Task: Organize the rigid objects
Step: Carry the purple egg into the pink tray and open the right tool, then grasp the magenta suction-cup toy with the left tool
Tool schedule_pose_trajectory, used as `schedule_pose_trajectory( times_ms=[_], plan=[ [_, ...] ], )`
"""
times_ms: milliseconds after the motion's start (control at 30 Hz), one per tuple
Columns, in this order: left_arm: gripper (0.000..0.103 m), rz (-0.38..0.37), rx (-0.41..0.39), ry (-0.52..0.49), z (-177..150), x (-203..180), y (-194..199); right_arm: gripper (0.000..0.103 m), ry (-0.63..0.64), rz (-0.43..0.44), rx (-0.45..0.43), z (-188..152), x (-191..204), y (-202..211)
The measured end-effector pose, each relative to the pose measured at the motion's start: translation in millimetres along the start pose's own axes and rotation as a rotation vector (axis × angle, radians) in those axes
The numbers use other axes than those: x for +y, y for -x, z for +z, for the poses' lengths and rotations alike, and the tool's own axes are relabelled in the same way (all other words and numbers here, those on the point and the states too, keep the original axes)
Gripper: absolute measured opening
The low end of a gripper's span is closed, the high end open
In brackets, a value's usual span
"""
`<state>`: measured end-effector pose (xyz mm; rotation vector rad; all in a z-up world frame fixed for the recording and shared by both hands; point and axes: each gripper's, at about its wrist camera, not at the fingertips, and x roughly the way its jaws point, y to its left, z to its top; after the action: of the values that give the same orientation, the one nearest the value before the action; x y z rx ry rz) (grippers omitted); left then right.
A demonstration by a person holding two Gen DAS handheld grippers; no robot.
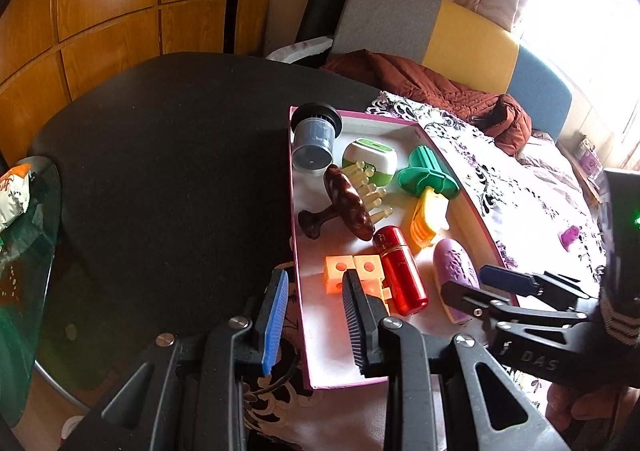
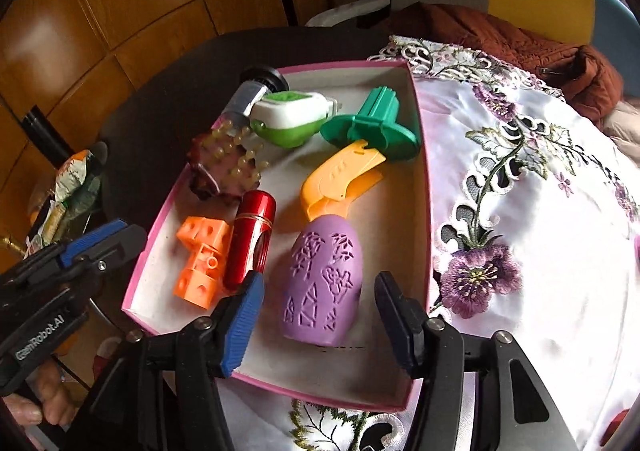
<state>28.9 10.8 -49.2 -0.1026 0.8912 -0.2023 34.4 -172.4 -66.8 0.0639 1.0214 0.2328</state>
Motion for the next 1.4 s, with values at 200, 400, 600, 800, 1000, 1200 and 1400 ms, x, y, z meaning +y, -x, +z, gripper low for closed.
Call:
schedule_pose_trajectory(
  times_ms=[200,400,600,800,1000,1200,1400],
  plan=[
    [0.027,0.000,-0.011,-0.020,1,-6,5,0.067,-0.020,-0.036,-0.074,2,-7,22],
    [0.027,-0.003,-0.021,-0.045,1,-14,10,0.070,-0.021,-0.096,-0.134,-2,-23,48],
    [0.027,-0.004,-0.023,-0.068,1,-22,12,0.072,-0.047,-0.164,-0.144,-10,-53,68],
    [0.027,-0.012,-0.021,-0.096,0,-31,12,0.075,-0.121,-0.253,-0.127,-27,-104,88],
    [0.028,-0.021,-0.024,-0.128,0,-43,13,0.075,-0.223,-0.358,-0.121,-40,-168,114],
    [0.028,-0.027,-0.023,-0.165,2,-55,13,0.079,-0.377,-0.491,-0.141,-61,-238,138],
    [0.028,-0.040,-0.015,-0.213,1,-74,11,0.079,-0.654,-0.527,-0.144,-90,-292,142]
  ],
)
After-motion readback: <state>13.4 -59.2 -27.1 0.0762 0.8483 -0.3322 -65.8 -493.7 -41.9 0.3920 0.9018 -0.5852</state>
